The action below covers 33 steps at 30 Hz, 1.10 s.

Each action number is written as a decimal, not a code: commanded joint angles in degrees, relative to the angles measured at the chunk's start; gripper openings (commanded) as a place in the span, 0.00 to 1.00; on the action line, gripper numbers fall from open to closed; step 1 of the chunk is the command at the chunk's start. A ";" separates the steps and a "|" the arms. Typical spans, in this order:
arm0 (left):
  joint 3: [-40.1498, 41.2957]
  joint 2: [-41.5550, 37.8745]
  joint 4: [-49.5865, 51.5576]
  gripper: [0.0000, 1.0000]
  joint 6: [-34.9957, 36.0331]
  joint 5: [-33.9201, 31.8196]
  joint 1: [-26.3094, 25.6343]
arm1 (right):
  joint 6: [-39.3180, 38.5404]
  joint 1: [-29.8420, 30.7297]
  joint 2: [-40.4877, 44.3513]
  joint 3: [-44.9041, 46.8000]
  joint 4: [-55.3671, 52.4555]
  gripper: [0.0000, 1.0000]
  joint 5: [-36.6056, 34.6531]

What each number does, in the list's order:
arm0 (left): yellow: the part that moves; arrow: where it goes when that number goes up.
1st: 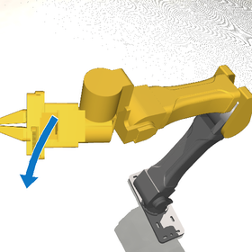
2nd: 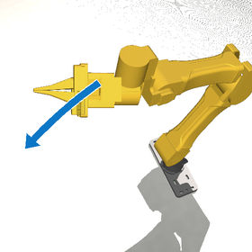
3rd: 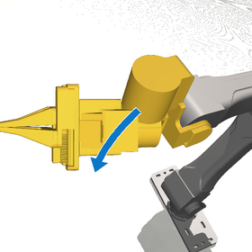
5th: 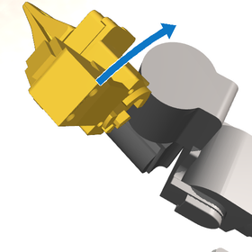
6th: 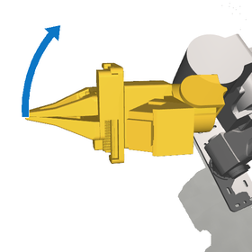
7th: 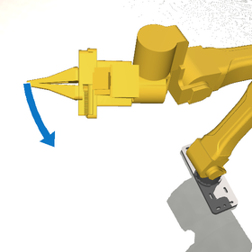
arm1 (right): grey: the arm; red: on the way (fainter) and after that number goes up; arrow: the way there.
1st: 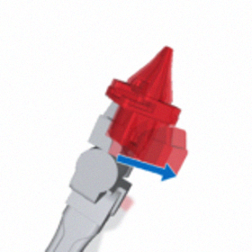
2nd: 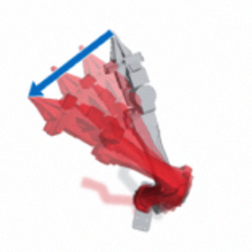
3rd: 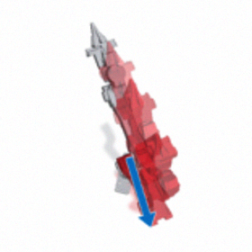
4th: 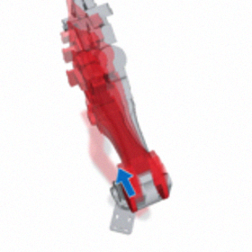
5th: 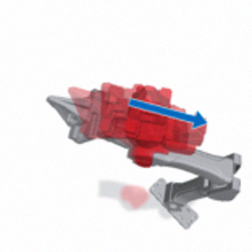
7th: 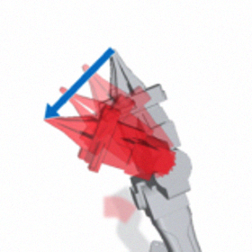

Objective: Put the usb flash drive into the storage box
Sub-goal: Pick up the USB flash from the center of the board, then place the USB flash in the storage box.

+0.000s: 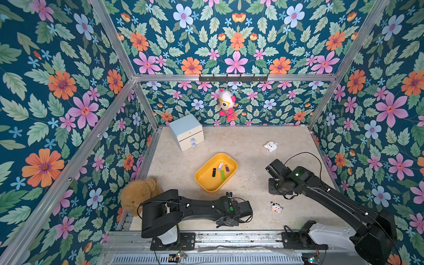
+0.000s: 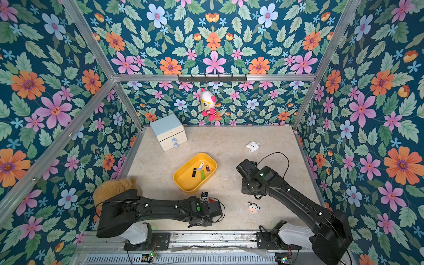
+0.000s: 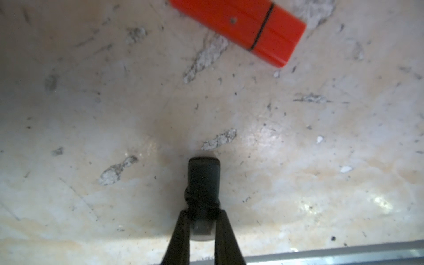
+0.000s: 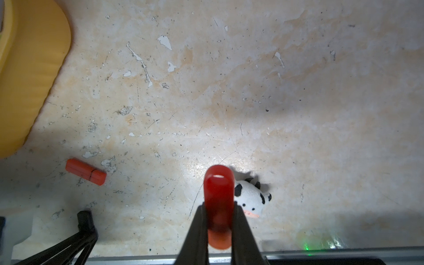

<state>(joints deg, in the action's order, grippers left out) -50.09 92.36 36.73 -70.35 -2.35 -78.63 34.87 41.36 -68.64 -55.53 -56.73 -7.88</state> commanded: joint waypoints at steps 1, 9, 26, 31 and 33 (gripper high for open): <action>0.76 0.46 -1.57 0.05 -0.05 0.42 0.06 | -0.17 0.03 -0.16 -0.13 0.60 0.00 0.20; -0.70 0.45 -0.11 0.00 1.03 -0.38 0.03 | -0.25 0.04 -0.78 -0.06 1.34 0.00 0.80; -8.21 -6.88 13.15 0.00 9.24 -5.37 8.42 | -0.67 -0.01 -1.95 -1.81 1.31 0.00 0.39; -12.21 -13.15 18.63 0.00 17.86 -8.28 19.63 | -1.58 0.02 -4.22 -4.63 1.53 0.00 0.32; -14.10 -13.85 19.60 0.00 21.53 -8.29 24.03 | -1.92 0.02 -5.23 -6.24 1.43 0.00 0.55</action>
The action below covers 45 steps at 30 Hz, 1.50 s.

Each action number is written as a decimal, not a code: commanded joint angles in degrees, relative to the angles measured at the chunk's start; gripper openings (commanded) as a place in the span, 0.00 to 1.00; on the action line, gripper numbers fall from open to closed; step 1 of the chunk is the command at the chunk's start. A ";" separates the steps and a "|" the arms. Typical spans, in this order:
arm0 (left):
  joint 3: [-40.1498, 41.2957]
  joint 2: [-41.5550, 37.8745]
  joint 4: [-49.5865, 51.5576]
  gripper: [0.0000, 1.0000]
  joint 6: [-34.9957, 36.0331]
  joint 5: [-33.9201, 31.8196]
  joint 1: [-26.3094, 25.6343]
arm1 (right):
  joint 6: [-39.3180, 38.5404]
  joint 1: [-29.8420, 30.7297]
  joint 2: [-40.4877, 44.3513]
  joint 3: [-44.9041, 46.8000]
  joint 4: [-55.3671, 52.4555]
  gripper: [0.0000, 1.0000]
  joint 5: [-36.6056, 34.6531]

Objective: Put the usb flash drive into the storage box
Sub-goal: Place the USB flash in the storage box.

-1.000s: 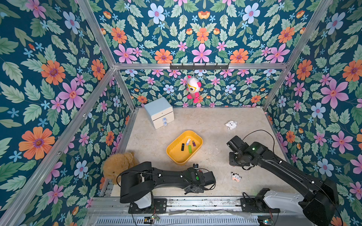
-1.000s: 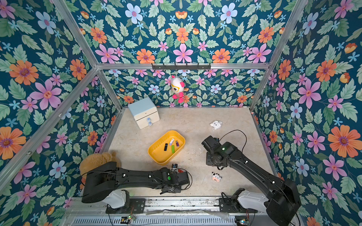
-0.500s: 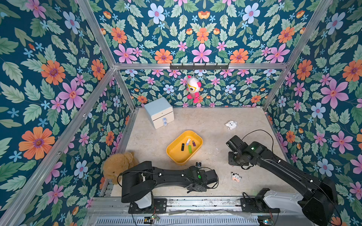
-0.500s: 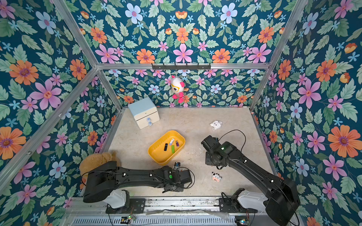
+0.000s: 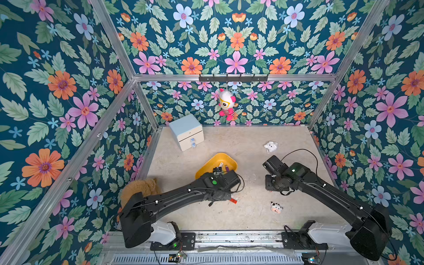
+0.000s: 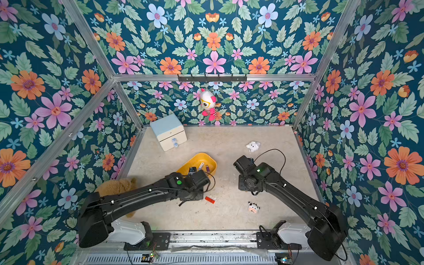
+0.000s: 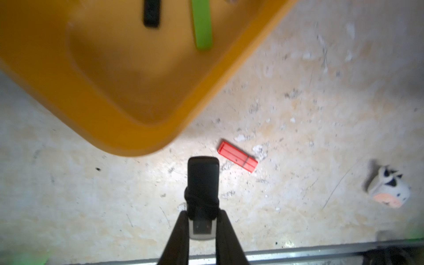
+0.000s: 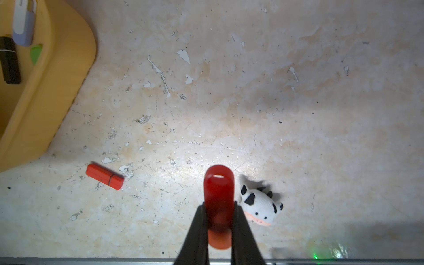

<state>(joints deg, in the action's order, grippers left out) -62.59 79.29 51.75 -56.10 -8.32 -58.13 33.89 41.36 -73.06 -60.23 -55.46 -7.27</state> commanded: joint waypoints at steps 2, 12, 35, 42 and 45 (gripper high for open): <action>-2.59 -0.59 4.34 0.00 10.39 -1.82 7.42 | -1.35 0.06 -1.94 -3.05 0.09 0.00 0.02; -5.87 11.12 -2.88 0.00 21.41 3.44 18.40 | -2.87 -0.01 -8.15 -11.59 -3.64 0.00 1.20; -16.25 30.68 -8.67 0.00 28.32 10.07 22.18 | -3.23 -1.52 -13.52 -15.14 -5.36 0.00 1.64; -15.91 31.59 -8.92 0.00 27.99 9.85 22.18 | -3.47 -1.82 -13.25 -14.49 -4.95 0.00 1.77; -15.82 31.80 -9.09 0.00 27.97 10.16 22.18 | -3.57 -1.92 -13.16 -14.39 -4.87 0.00 1.86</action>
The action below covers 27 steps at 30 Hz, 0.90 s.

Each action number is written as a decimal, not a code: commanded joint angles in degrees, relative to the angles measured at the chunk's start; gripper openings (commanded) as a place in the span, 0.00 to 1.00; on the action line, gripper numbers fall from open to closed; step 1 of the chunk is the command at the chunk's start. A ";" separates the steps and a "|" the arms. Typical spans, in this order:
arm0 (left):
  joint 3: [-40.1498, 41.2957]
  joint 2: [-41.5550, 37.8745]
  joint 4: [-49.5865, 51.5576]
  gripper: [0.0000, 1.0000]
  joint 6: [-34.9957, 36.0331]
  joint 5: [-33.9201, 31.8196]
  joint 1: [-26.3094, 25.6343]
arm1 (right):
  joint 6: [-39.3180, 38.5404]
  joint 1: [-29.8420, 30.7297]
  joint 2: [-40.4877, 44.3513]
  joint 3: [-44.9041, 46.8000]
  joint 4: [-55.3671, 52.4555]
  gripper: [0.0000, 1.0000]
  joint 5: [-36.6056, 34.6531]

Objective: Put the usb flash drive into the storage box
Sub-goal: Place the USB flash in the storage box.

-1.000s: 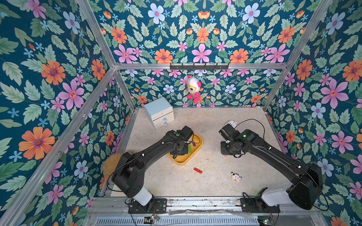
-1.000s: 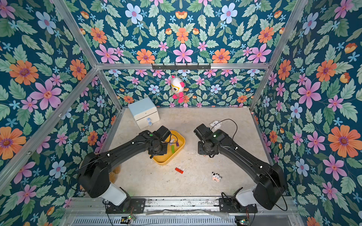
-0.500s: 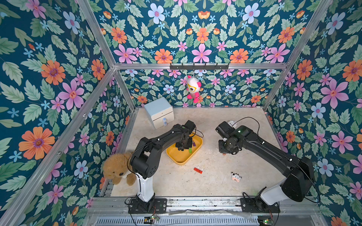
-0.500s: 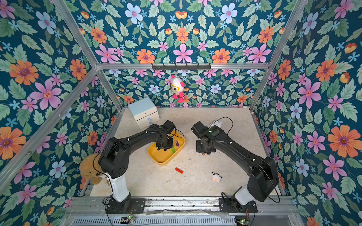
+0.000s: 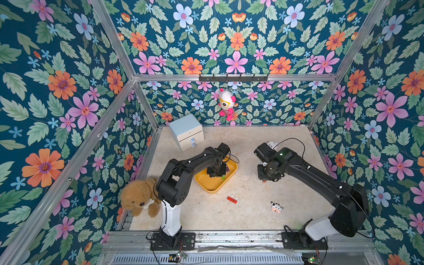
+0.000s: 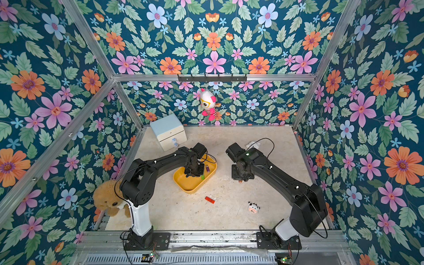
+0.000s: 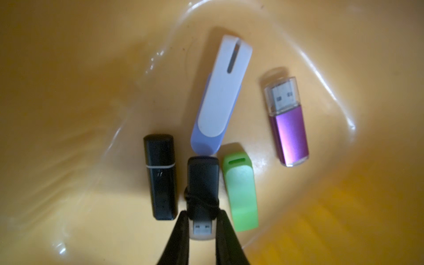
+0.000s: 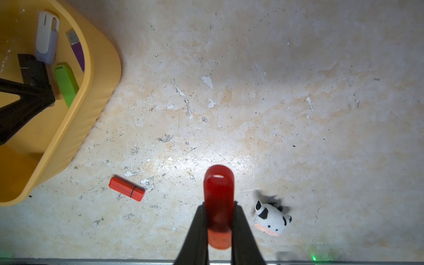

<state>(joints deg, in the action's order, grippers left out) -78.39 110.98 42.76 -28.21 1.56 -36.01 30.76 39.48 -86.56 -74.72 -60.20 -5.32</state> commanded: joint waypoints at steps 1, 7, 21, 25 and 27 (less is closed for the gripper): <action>-0.01 0.19 -0.08 0.00 0.08 0.37 0.06 | -0.45 -0.06 0.34 0.23 -0.04 0.00 -0.13; 0.47 0.27 -0.31 0.00 -0.04 0.15 -0.03 | -0.43 -0.03 0.61 0.37 -0.09 0.00 -0.13; 1.13 0.46 -0.47 0.12 -0.27 0.19 -0.37 | -0.44 -0.09 0.78 1.24 0.56 0.00 0.31; 0.78 0.04 -0.40 0.16 -0.42 0.01 -0.48 | -0.53 -0.06 0.61 1.07 0.45 0.00 0.22; 0.44 -0.22 -0.24 0.19 -0.45 0.02 -0.55 | -0.67 -0.06 0.61 1.02 0.33 0.00 0.14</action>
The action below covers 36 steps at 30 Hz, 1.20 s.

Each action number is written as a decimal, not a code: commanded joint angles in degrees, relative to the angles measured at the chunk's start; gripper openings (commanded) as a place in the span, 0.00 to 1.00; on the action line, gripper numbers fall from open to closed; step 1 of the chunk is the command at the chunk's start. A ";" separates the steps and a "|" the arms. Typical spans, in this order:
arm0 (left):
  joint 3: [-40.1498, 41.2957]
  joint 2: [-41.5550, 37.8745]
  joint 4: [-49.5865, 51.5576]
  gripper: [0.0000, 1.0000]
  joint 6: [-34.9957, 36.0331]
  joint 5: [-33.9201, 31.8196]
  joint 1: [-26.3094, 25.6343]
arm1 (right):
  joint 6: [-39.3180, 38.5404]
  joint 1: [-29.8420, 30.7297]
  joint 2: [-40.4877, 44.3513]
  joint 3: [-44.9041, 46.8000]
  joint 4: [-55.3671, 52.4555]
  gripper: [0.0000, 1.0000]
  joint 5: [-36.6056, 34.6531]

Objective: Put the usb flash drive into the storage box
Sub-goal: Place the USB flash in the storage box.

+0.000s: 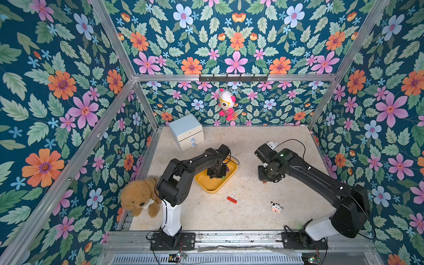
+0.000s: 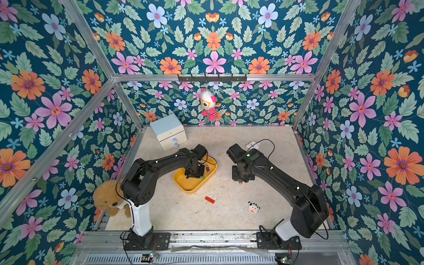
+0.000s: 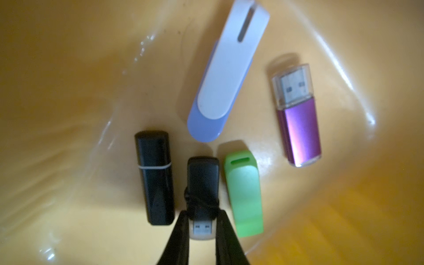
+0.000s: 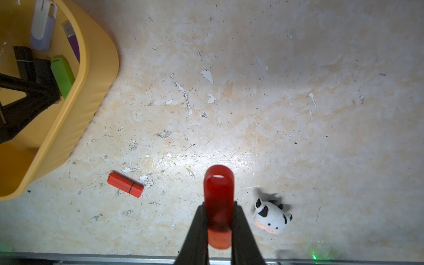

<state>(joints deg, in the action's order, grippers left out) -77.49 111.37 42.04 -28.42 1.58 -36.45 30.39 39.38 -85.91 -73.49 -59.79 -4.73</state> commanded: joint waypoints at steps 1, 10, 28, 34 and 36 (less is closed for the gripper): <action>-0.69 -0.72 0.62 0.20 -0.21 -0.07 -0.12 | -0.25 0.07 -0.05 -0.33 -0.06 0.00 -0.45; -0.82 -0.67 0.69 0.26 -0.14 -0.29 -0.12 | -0.27 0.05 0.04 -0.09 0.01 0.00 -0.45; 1.80 -1.25 0.07 0.38 -0.67 0.08 -0.36 | -0.35 0.04 -0.40 -0.07 0.38 0.00 -0.06; 0.25 -3.14 1.10 0.41 -0.85 0.05 -0.56 | -0.45 0.02 -0.22 -0.24 0.38 0.00 0.01; -2.14 -4.19 2.82 0.42 -0.68 -0.05 -0.60 | -0.42 0.00 -0.06 -0.29 0.78 0.00 -0.05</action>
<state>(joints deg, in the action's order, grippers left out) -77.80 108.47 43.05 -28.67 1.56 -36.91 30.35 39.38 -86.24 -73.49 -59.44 -4.69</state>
